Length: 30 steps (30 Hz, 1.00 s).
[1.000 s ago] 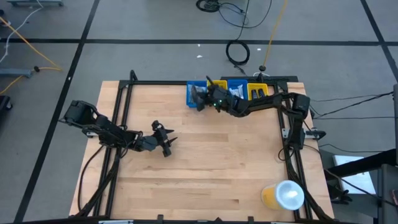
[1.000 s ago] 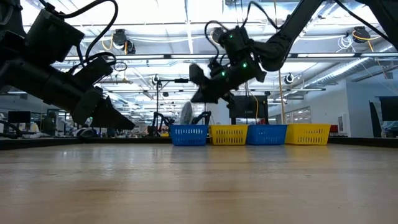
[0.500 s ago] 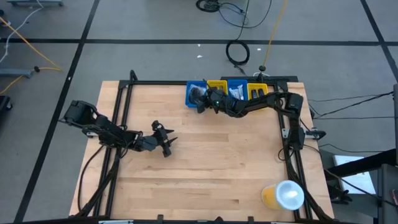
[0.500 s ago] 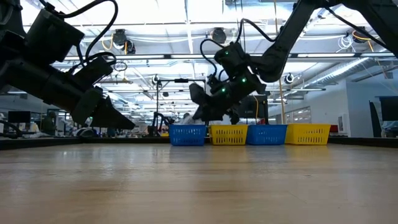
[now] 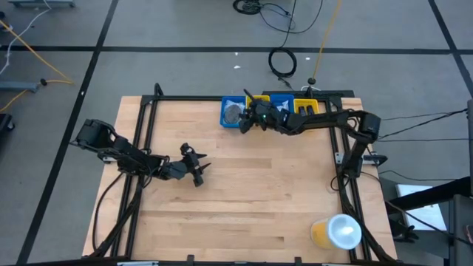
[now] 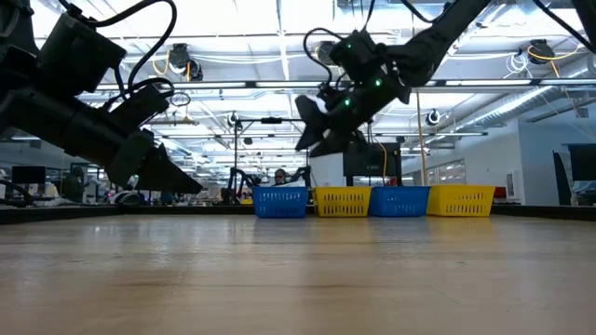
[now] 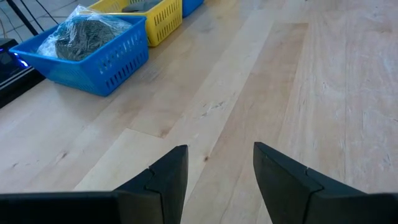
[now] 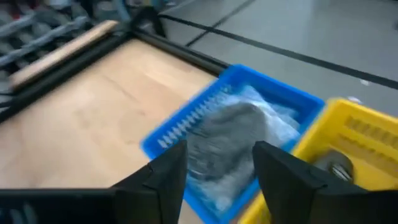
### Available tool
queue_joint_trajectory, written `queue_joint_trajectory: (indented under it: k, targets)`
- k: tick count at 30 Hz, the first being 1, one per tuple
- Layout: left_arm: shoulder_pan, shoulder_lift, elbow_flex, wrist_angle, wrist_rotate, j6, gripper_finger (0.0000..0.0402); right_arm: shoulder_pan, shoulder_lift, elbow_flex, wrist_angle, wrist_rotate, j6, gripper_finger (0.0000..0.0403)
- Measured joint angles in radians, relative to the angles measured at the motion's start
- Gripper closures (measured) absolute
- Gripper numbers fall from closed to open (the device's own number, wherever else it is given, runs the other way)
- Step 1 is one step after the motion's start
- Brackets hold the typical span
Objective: Pick & Place Travel size toiletries
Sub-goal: Return to Home Position
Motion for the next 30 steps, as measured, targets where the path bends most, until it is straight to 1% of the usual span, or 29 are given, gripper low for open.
queue_joint_trajectory:
  k: [4,6,8,10,11,13,15,16,19,23,26,30]
  targets:
    - [0.001,0.0,0.0,0.0,0.0,0.008,0.022,0.014,0.002,0.019,0.007,-0.11,-0.081,0.0269]
    - [0.006,0.0,0.0,0.002,0.0,0.003,0.022,0.024,0.011,0.022,0.065,-0.182,-0.145,0.0292]
    - [0.016,0.0,0.0,0.009,0.001,-0.026,0.022,0.038,0.034,0.025,0.116,-0.273,-0.215,0.0317]
    - [0.024,0.0,0.0,0.008,0.002,-0.064,0.022,0.055,0.038,-0.001,0.098,-0.334,-0.281,0.034]
    - [0.028,0.0,0.0,0.006,0.002,-0.077,0.022,0.064,0.042,-0.014,0.095,-0.348,-0.303,0.0352]
    - [0.033,0.0,0.0,0.001,0.002,-0.086,0.022,0.087,0.04,-0.054,0.146,-0.353,-0.313,0.0376]
    - [0.033,0.0,0.0,-0.003,0.002,-0.09,0.022,0.102,0.004,-0.117,0.21,-0.362,-0.314,0.0395]
    - [0.032,0.0,0.0,-0.007,0.002,-0.093,0.022,0.107,-0.024,-0.16,0.238,-0.367,-0.32,0.0398]
    - [0.03,0.0,0.0,-0.016,0.004,-0.103,0.022,0.115,-0.134,-0.304,0.343,-0.365,-0.33,0.0391]
    - [0.024,0.0,-0.001,-0.011,0.004,-0.1,0.022,0.117,-0.365,-0.526,0.417,-0.365,-0.323,0.0389]
    - [0.025,0.0,0.0,0.001,-0.001,-0.096,0.022,0.116,-0.573,-0.669,0.413,-0.365,-0.267,0.0396]
    - [0.031,0.0,0.0,0.011,-0.003,-0.094,0.022,0.114,-0.848,-0.793,0.343,-0.367,-0.182,0.0401]
